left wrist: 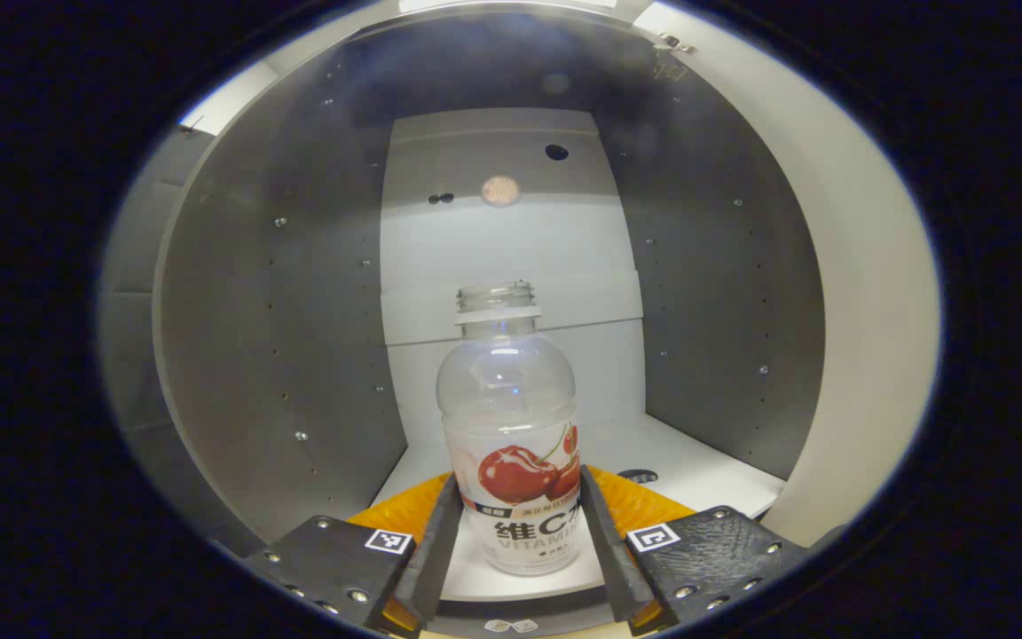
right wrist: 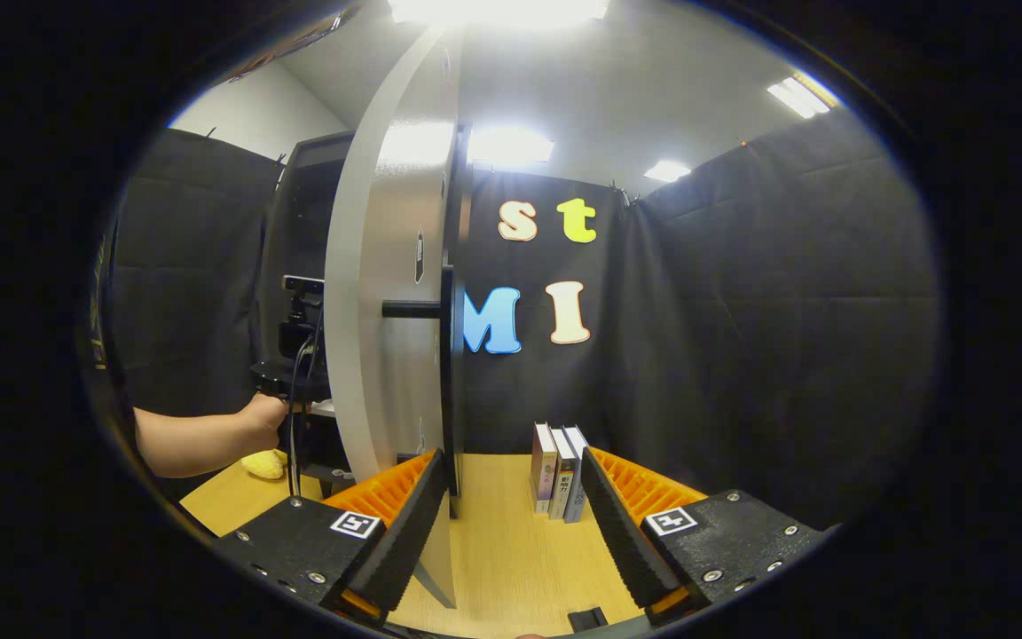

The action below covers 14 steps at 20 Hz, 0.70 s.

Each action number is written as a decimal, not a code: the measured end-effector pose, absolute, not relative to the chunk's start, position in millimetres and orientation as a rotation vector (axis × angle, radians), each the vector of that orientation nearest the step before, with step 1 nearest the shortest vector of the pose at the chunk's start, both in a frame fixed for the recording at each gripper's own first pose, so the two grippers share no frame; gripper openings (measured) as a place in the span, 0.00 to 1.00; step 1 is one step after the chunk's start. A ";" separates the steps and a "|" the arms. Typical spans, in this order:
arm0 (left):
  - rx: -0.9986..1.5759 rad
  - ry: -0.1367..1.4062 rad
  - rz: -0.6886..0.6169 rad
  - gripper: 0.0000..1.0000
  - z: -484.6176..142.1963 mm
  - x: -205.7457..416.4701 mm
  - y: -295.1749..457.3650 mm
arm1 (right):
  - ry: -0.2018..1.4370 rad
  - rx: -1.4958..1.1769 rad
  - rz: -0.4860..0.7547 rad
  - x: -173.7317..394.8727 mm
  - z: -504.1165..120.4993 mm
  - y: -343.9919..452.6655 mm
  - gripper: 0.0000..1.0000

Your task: Open the cabinet door with the right hand, grasp the bottle in the cabinet with the left hand and place it on the coaster, then close the cabinet door with the right hand.

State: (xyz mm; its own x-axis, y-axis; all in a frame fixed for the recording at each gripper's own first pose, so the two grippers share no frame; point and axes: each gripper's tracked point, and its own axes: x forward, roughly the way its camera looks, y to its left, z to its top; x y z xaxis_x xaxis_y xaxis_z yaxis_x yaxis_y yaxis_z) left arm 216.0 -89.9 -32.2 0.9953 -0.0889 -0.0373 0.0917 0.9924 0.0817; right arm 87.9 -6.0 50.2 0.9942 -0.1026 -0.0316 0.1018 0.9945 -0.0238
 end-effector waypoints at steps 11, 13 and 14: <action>0.088 -0.021 -0.079 0.80 -2.9 160.8 -81.7 | 0.027 -0.067 -0.017 83.1 44.3 -6.8 0.94; 0.091 -0.026 -0.054 0.72 1.6 143.6 -76.1 | 0.026 -0.061 0.011 79.6 42.0 -12.7 0.94; 0.090 -0.030 -0.040 0.72 2.7 133.8 -74.1 | 0.030 -0.052 0.021 78.8 39.8 -17.2 0.94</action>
State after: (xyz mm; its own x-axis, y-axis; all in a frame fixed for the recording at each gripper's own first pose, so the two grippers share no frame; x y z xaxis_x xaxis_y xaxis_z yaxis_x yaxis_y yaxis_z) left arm 133.8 -74.1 2.7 0.9987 -0.0417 0.0280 0.0391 0.9952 0.0900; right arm 78.8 -17.2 39.8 0.9993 0.0205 -0.0305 -0.0220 0.9984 -0.0516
